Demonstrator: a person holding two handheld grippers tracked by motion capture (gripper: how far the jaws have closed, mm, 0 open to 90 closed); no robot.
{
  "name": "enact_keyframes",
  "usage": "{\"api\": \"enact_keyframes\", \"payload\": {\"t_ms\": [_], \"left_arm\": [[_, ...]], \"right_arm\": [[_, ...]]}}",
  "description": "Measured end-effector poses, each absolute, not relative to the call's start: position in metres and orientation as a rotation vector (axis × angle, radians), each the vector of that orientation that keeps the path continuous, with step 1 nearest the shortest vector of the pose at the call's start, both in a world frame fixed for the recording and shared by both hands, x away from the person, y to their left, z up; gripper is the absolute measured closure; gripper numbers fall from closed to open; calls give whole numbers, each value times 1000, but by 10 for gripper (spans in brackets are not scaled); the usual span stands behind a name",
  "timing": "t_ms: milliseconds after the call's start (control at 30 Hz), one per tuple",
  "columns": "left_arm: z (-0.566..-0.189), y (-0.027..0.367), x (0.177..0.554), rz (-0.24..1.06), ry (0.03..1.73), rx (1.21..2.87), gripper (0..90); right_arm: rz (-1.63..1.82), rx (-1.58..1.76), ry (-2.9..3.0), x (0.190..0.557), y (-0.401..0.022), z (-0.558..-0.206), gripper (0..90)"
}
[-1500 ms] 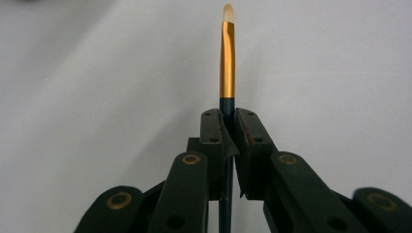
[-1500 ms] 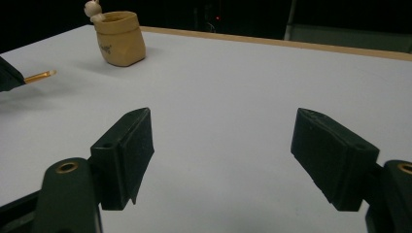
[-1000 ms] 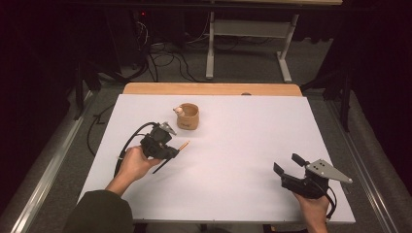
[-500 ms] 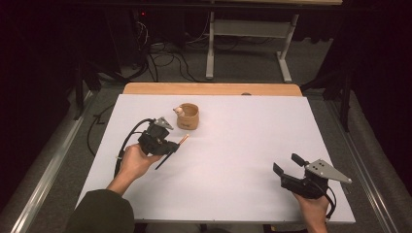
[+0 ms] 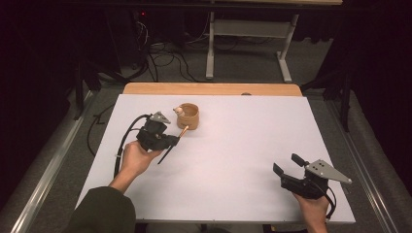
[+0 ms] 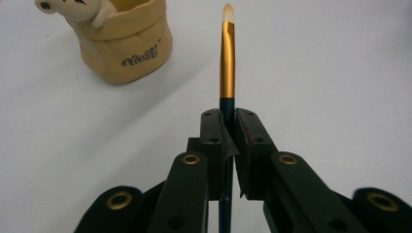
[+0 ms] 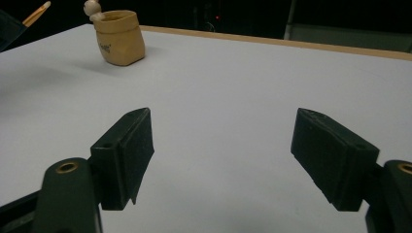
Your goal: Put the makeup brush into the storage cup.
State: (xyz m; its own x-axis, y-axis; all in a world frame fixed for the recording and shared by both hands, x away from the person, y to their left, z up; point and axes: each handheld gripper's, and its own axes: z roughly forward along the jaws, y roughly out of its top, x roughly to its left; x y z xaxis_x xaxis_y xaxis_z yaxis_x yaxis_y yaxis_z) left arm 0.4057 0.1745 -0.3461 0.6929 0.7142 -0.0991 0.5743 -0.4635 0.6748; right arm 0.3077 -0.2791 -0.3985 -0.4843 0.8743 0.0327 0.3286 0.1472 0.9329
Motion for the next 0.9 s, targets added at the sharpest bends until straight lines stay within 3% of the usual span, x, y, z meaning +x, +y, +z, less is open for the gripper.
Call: {"api": "enact_keyframes", "payload": {"t_ms": [900], "left_arm": [[-324,164,432,326,982,2030,829]], "right_arm": [[1332,1138,1892,306,-282,-398,252]]}}
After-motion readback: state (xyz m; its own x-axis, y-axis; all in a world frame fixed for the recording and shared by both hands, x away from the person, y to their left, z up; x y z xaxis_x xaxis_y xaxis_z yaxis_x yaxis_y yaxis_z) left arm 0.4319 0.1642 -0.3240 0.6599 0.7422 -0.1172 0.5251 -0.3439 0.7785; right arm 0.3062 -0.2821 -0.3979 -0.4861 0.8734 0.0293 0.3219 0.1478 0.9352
